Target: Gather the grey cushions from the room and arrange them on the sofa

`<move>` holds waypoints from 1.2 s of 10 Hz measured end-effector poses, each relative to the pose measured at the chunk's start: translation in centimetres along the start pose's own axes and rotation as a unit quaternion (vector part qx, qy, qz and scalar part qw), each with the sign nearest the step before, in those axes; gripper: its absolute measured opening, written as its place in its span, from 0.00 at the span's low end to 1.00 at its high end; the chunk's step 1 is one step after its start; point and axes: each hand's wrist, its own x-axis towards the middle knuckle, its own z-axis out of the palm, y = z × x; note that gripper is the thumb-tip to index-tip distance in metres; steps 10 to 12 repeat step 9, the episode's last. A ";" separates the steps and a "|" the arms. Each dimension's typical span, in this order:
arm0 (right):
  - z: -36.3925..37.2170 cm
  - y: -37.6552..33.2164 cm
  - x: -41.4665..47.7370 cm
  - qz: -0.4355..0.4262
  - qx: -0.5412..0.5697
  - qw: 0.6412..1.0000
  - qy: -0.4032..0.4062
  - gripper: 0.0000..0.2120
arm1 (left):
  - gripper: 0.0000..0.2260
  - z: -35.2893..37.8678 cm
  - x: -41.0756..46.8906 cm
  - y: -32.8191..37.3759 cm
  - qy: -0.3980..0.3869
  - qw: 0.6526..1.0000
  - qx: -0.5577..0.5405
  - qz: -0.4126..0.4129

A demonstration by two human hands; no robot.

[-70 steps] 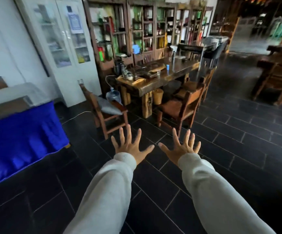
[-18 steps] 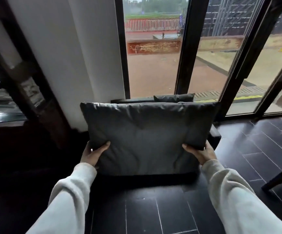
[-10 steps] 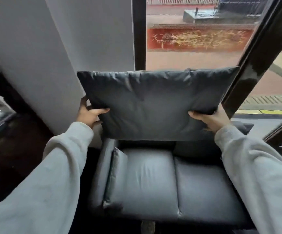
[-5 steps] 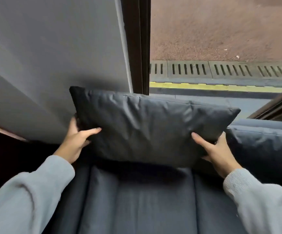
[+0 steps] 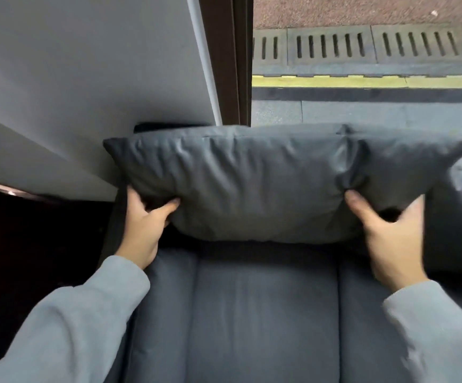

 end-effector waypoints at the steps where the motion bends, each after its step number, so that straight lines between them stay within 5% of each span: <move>1: 1.5 1.6 -0.5 0.064 -0.032 0.997 -0.026 0.49 | 0.37 -0.6 1.6 -1.4 0.018 1.000 0.016 -0.006; 2: 2.4 2.0 0.9 0.093 -0.042 0.995 -0.004 0.38 | 0.39 0.0 2.3 -1.6 0.021 1.000 0.021 -0.009; 3: 1.7 2.8 0.3 0.089 -0.035 0.995 0.001 0.36 | 0.33 0.1 0.6 -2.7 0.086 0.996 0.012 0.019; 5: 2.0 2.5 -0.1 0.124 -0.062 0.990 -0.043 0.32 | 0.29 0.1 1.8 -3.9 0.076 0.995 0.070 0.019; 6: 2.2 1.7 1.0 0.127 -0.089 0.987 -0.046 0.38 | 0.34 1.2 3.2 -3.1 0.076 0.989 0.129 0.004; 7: 1.3 0.6 0.2 0.197 -0.159 0.963 -0.093 0.60 | 0.38 0.6 1.6 -2.6 0.080 0.962 0.259 -0.008; 9: -3.0 -4.8 -5.0 0.104 -0.270 0.943 -0.168 0.56 | 0.40 2.2 -7.4 1.8 -0.054 0.909 0.406 0.076; 12: -3.0 -4.8 -5.0 0.104 -0.270 0.943 -0.168 0.56 | 0.40 2.2 -7.4 1.8 -0.054 0.909 0.406 0.076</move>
